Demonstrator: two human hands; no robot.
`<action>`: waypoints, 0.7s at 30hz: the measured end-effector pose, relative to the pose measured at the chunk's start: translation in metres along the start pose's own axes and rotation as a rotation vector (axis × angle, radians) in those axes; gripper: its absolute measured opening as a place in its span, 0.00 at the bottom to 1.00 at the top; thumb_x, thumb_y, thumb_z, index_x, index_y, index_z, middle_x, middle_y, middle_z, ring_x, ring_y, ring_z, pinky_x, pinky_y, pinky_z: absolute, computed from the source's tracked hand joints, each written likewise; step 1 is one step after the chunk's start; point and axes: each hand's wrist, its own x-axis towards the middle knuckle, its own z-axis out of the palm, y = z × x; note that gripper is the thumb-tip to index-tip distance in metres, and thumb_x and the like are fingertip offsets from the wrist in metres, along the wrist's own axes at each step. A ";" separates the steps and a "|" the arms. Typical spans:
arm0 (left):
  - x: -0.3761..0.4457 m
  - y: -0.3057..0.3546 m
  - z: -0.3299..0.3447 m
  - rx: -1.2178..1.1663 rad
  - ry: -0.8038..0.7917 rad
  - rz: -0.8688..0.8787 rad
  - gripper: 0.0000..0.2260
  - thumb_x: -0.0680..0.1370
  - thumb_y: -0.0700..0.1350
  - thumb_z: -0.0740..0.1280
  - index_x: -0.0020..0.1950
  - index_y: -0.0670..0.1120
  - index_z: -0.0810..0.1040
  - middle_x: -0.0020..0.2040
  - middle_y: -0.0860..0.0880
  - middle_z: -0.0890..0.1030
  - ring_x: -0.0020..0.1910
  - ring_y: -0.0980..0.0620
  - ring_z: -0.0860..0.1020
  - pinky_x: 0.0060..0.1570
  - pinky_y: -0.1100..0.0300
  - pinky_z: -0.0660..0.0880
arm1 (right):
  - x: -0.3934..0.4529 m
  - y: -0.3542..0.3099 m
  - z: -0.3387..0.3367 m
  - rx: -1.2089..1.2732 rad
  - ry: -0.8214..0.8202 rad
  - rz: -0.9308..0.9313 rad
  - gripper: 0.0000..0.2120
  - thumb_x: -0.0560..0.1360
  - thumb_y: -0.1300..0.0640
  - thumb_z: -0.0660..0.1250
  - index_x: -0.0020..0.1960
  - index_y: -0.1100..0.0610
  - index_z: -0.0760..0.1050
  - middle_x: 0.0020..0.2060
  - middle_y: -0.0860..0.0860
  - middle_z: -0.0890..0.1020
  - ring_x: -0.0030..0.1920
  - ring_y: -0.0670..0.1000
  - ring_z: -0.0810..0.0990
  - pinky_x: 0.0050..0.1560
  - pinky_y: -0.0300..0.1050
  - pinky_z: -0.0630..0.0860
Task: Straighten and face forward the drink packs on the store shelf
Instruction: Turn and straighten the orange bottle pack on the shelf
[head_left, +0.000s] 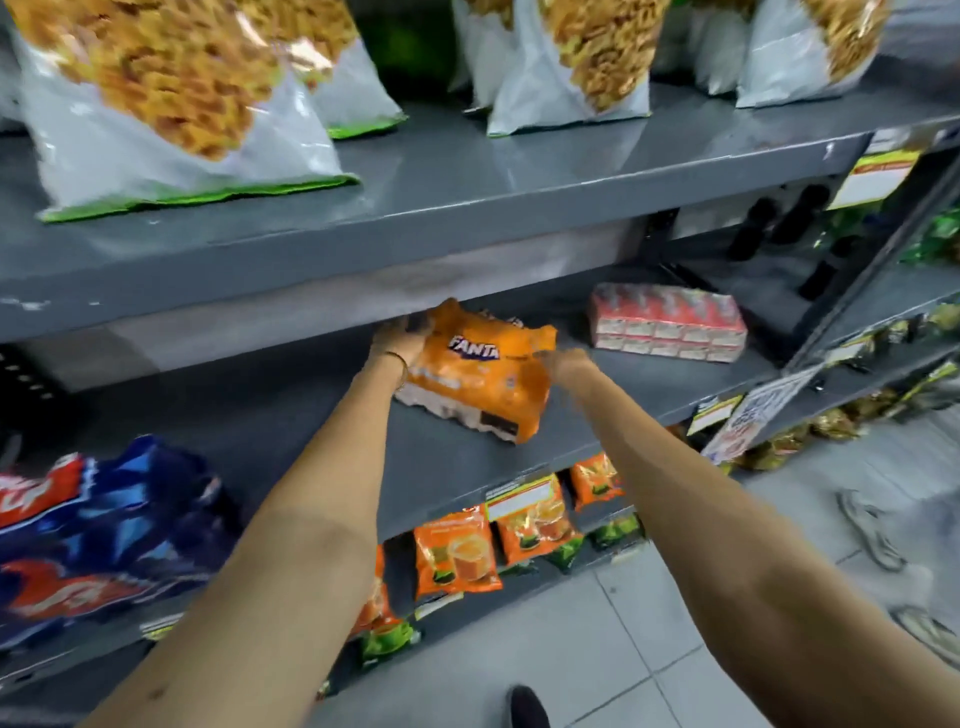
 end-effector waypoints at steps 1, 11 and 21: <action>0.005 0.004 0.005 0.012 -0.013 0.002 0.25 0.78 0.58 0.57 0.69 0.43 0.70 0.71 0.40 0.70 0.68 0.40 0.70 0.64 0.52 0.68 | 0.007 0.003 -0.002 0.073 -0.084 0.016 0.28 0.77 0.47 0.62 0.70 0.64 0.64 0.66 0.60 0.73 0.64 0.62 0.74 0.56 0.52 0.74; 0.035 0.003 0.016 -0.084 -0.063 -0.222 0.29 0.78 0.54 0.61 0.75 0.42 0.58 0.75 0.39 0.63 0.71 0.39 0.65 0.69 0.47 0.65 | 0.044 -0.001 -0.011 0.429 -0.416 0.099 0.40 0.69 0.61 0.74 0.74 0.61 0.56 0.72 0.60 0.66 0.70 0.64 0.68 0.66 0.68 0.67; -0.031 -0.039 0.016 -0.104 0.243 0.131 0.26 0.77 0.46 0.65 0.73 0.41 0.62 0.68 0.36 0.72 0.65 0.35 0.72 0.63 0.44 0.69 | 0.009 0.023 -0.013 0.197 -0.153 -0.463 0.29 0.69 0.64 0.73 0.64 0.62 0.62 0.63 0.60 0.74 0.62 0.60 0.75 0.61 0.59 0.74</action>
